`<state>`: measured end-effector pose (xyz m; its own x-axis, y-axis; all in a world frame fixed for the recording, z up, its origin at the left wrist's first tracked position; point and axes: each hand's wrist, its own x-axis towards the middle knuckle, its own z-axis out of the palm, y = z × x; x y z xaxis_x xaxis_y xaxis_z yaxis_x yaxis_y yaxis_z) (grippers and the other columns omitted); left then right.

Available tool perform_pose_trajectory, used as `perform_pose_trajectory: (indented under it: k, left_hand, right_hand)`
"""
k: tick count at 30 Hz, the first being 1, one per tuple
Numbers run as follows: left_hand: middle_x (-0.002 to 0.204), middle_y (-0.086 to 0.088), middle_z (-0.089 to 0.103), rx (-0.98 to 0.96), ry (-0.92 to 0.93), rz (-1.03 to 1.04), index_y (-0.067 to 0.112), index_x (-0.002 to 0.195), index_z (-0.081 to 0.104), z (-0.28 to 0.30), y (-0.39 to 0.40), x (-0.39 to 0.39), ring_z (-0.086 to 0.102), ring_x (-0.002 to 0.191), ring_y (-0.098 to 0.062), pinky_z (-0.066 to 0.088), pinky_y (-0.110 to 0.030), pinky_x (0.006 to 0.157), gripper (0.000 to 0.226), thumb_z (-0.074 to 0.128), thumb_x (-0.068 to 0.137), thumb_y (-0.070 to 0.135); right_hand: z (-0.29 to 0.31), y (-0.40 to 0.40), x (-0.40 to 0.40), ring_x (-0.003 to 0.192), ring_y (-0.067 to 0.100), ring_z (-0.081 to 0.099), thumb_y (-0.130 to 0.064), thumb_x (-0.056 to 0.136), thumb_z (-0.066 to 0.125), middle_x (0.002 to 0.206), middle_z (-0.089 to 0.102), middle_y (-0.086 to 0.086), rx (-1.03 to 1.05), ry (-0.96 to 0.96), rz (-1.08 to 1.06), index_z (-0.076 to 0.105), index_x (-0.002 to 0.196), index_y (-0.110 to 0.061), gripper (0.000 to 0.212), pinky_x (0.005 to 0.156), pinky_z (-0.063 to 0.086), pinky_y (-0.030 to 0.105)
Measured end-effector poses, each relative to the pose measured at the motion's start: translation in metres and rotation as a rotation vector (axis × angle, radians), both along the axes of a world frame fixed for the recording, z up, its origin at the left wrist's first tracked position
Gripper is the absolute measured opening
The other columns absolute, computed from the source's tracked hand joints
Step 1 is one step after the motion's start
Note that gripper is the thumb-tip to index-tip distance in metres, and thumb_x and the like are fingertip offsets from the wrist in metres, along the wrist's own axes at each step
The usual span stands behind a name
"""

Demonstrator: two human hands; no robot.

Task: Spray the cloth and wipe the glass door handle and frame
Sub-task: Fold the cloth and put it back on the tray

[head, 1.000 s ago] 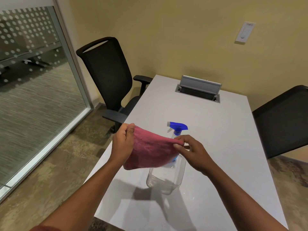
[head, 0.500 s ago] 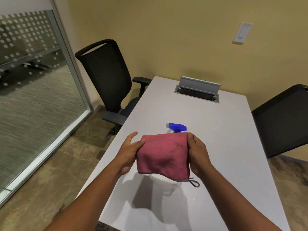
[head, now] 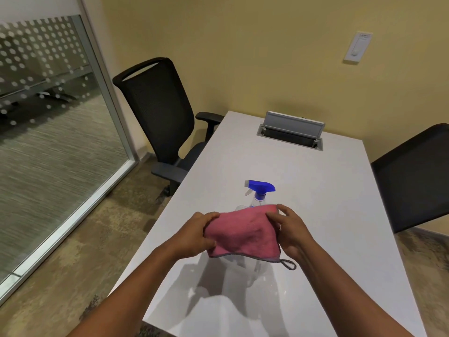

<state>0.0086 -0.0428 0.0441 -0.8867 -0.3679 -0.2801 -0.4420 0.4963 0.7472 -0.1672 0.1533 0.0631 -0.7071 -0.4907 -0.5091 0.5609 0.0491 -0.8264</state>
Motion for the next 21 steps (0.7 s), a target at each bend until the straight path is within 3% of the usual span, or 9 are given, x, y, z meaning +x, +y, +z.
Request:
perform_pose_trajectory:
  k: [3,6,9,11,13,15,21]
  left_hand:
    - [0.111,0.001,0.052,-0.159,0.089,0.026,0.029,0.126,0.066,-0.002,-0.003,0.001,0.059,0.098,-0.013,0.054,-0.028,0.089,0.043,0.068,0.084,0.018]
    - [0.109,0.006,0.051,-0.243,0.187,0.057,0.025,0.105,0.07,-0.007,-0.005,0.001,0.056,0.095,-0.009,0.046,-0.015,0.078,0.017,0.069,0.088,0.025]
    - [0.117,0.01,0.056,-0.189,0.272,0.079,0.025,0.088,0.065,-0.006,-0.008,0.001,0.054,0.108,-0.006,0.047,-0.015,0.082,0.005,0.066,0.086,0.021]
    - [0.096,0.015,0.067,-0.052,0.299,0.137,0.032,0.084,0.062,-0.004,-0.011,0.001,0.063,0.091,-0.007,0.055,-0.018,0.074,0.01,0.063,0.085,0.021]
    - [0.082,0.013,0.069,0.07,0.306,0.205,0.034,0.084,0.062,-0.003,-0.012,0.0,0.065,0.079,-0.009,0.054,-0.016,0.066,0.013,0.061,0.088,0.022]
    - [0.088,0.011,0.074,0.226,0.327,0.28,0.035,0.095,0.067,-0.005,-0.011,-0.002,0.071,0.087,-0.012,0.058,-0.02,0.071,0.014,0.062,0.093,0.021]
    - [0.119,-0.005,0.073,0.659,0.366,0.488,0.026,0.128,0.063,-0.011,-0.001,-0.006,0.071,0.108,-0.025,0.061,-0.037,0.088,0.026,0.058,0.103,0.026]
  right_hand:
    - [-0.001,0.002,-0.002,0.094,0.022,0.071,0.001,0.084,0.072,0.124,0.06,0.009,0.078,0.05,0.11,0.03,0.153,-0.02,0.084,0.07,0.058,0.033]
    - [-0.003,0.003,0.0,0.098,0.022,0.072,0.0,0.086,0.072,0.121,0.066,0.007,0.123,0.15,0.235,0.047,0.145,-0.014,0.066,0.078,0.06,0.034]
    - [-0.001,0.008,0.003,0.114,0.024,0.066,-0.007,0.085,0.076,0.126,0.067,0.01,0.07,0.206,0.403,0.06,0.135,-0.016,0.053,0.098,0.055,0.036]
    - [0.002,0.011,0.006,0.117,0.019,0.065,-0.011,0.08,0.081,0.126,0.068,0.002,0.126,0.344,0.594,0.063,0.132,-0.021,0.055,0.096,0.055,0.03]
    - [0.002,0.01,0.008,0.11,0.014,0.066,-0.018,0.079,0.082,0.119,0.07,-0.005,0.313,0.575,0.769,0.065,0.127,-0.026,0.051,0.093,0.055,0.028]
    - [-0.001,0.008,0.008,0.102,0.013,0.066,-0.02,0.081,0.078,0.111,0.072,-0.006,0.402,0.692,0.773,0.069,0.12,-0.027,0.04,0.091,0.055,0.03]
    - [-0.013,0.008,0.001,0.091,0.017,0.069,-0.016,0.082,0.076,0.101,0.075,0.003,0.181,0.507,0.452,0.075,0.102,-0.023,0.022,0.075,0.055,0.025]
